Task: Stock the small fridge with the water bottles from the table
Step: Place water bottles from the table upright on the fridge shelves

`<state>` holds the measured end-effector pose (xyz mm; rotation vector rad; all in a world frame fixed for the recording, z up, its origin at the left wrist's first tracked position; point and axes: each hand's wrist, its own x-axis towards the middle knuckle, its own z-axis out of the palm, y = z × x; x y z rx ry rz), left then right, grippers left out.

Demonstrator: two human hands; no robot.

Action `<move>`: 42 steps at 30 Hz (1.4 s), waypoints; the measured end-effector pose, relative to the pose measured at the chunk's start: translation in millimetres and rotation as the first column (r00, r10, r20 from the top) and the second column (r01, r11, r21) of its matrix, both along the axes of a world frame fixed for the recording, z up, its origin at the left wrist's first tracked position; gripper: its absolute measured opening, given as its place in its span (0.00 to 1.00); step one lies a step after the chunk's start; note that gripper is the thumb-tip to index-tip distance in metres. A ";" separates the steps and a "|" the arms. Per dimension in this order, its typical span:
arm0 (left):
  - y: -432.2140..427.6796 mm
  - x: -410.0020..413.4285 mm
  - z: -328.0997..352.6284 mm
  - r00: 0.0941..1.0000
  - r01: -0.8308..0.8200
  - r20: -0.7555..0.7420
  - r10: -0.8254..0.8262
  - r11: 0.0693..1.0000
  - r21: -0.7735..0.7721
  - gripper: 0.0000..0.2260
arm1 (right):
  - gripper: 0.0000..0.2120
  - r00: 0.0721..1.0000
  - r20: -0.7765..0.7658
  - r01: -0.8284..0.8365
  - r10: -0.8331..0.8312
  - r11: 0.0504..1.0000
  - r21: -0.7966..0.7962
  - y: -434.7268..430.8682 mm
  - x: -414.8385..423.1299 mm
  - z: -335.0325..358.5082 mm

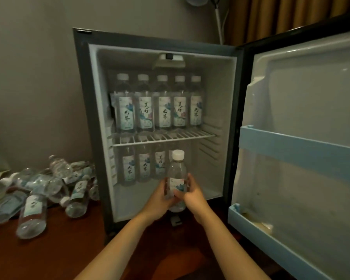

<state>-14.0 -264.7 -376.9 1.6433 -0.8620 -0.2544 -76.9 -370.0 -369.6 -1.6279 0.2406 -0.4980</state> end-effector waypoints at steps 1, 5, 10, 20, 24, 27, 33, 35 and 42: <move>-7.4 3.8 -0.4 1.000 0.019 0.000 -0.019 1.000 -0.016 0.24 | 0.28 1.000 0.007 0.017 -0.017 1.000 -0.002 -6.6 4.6 0.0; -34.9 20.6 -1.0 0.999 0.039 -0.008 -0.040 0.999 -0.024 0.23 | 0.27 0.996 0.045 0.074 -0.076 0.997 0.033 -27.9 20.2 -1.5; -67.2 39.4 -2.4 0.995 -0.071 0.063 0.073 0.997 -0.024 0.18 | 0.23 0.985 0.100 0.130 -0.141 0.985 0.114 -48.5 46.2 -15.2; -103.8 78.3 -15.6 0.923 -0.316 0.208 0.322 0.947 -0.065 0.20 | 0.24 0.902 0.106 0.419 -0.419 0.908 0.018 -77.5 106.6 -15.2; -110.4 89.1 -18.5 0.956 -0.206 0.203 0.212 0.977 -0.053 0.22 | 0.24 0.884 0.116 0.459 -0.453 0.888 -0.027 -87.4 121.0 -14.3; -116.2 95.2 -18.2 0.970 -0.140 0.202 0.139 0.990 -0.012 0.25 | 0.24 0.882 0.114 0.464 -0.458 0.886 -0.028 -89.3 130.4 -13.8; -120.1 102.3 -12.7 0.974 -0.069 0.219 0.051 0.995 0.071 0.27 | 0.25 0.899 0.098 0.432 -0.427 0.901 -0.039 -93.8 145.5 -7.0; -121.2 105.8 -12.7 0.976 -0.064 0.212 0.043 0.993 0.095 0.28 | 0.25 0.904 0.087 0.423 -0.419 0.906 -0.029 -95.0 150.1 -6.5; -119.3 109.4 -9.9 0.987 -0.046 0.159 0.034 0.996 0.072 0.29 | 0.23 0.912 0.047 0.411 -0.409 0.909 -0.064 -94.6 154.2 -7.4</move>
